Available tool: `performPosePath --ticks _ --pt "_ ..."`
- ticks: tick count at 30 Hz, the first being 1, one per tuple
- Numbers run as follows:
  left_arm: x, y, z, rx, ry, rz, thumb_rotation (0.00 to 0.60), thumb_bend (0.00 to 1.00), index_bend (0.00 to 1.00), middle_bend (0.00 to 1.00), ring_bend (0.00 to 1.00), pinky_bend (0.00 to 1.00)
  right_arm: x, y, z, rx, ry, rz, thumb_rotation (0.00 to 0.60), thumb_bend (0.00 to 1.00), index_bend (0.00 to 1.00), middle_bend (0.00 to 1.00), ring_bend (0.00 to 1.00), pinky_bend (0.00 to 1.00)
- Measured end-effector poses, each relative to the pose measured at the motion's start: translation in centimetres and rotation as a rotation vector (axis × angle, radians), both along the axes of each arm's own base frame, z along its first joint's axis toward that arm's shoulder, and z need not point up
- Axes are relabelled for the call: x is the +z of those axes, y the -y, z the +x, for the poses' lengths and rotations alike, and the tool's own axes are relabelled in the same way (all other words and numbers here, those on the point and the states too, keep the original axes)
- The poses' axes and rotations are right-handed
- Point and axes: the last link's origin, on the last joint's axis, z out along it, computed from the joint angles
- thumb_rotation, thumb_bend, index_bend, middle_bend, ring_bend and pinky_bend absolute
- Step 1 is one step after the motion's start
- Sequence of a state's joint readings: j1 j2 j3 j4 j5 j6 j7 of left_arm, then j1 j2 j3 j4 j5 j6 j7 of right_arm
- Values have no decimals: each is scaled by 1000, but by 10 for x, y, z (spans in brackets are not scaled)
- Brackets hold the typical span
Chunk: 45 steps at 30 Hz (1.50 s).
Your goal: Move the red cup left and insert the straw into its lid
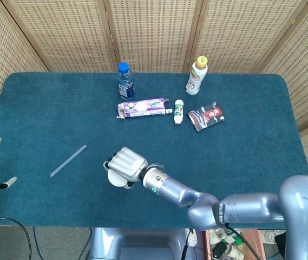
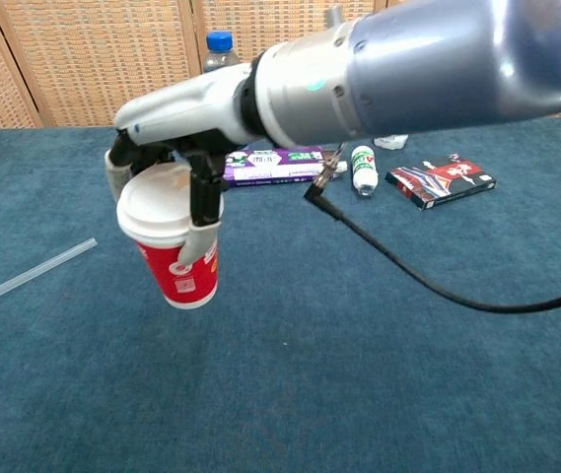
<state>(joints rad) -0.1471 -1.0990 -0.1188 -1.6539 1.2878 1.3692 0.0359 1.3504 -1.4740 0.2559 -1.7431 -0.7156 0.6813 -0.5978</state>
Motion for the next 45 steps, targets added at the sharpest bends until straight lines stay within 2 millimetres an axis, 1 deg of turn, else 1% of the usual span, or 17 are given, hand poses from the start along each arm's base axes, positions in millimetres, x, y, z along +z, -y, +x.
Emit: performPosePath --ticks 2,5,8,13,15,16,17,20,22,24,27,30,34,37,40,43,45 --pt "0 -1 -1 2 3 -2 600 56 0 0 0 0 -14 -5 5 -4 -18 4 600 272 386 496 445 626" --pt "1 -1 -2 5 10 -2 600 57 0 0 0 0 -30 -12 7 -14 -41 4 600 272 386 494 444 626" --pt "2 -1 -3 8 17 -3 600 57 0 0 0 0 -39 -16 8 -22 -53 -1 600 272 387 491 445 626" --pt "4 -2 -3 5 23 -2 600 56 0 0 0 0 -45 -17 4 -23 -78 -15 600 272 387 473 445 626" --pt "5 -1 -3 4 24 -3 600 56 0 0 0 0 -47 -17 0 -30 -90 -15 600 258 379 408 425 622" --pt "5 -1 -3 3 24 -3 600 56 0 0 0 0 -48 -17 -2 -32 -95 -15 600 221 350 333 385 598" --pt "5 -1 -3 2 24 -3 600 56 0 0 0 0 -49 -17 -4 -33 -102 -15 600 163 297 240 321 551" --pt "4 -1 -2 -1 25 -6 600 55 0 0 0 0 -49 -17 -9 -33 -121 -18 600 21 149 41 152 408" --pt "4 -1 -2 -2 24 -6 600 55 0 0 0 0 -48 -17 -11 -31 -134 -21 600 0 119 4 104 367" --pt "4 0 -2 -3 25 -7 600 56 0 0 0 0 -45 -16 -12 -32 -145 -25 600 0 111 0 88 348" --pt "3 0 -2 -2 24 -7 600 57 0 0 0 0 -42 -15 -13 -29 -152 -34 600 0 72 0 66 322" --pt "3 0 -2 -2 22 -8 600 56 0 0 0 0 -38 -16 -13 -28 -155 -34 600 0 9 0 15 258" --pt "1 -1 -2 -1 18 -14 600 56 0 0 0 0 -28 -18 -14 -31 -166 -29 600 0 0 0 0 152" --pt "0 -1 -2 2 22 -23 600 56 0 0 0 0 -14 -18 -14 -34 -170 -38 600 0 0 0 0 81" --pt "-2 -2 -2 4 21 -31 600 56 0 0 0 0 6 -15 -15 -38 -167 -66 600 0 0 0 0 30" --pt "-2 -2 -2 1 15 -31 600 57 0 0 0 0 31 -10 -20 -43 -160 -120 600 0 0 0 0 25" --pt "-4 -2 0 -4 13 -33 600 57 0 0 0 0 51 -5 -27 -43 -154 -176 600 0 0 0 0 24"
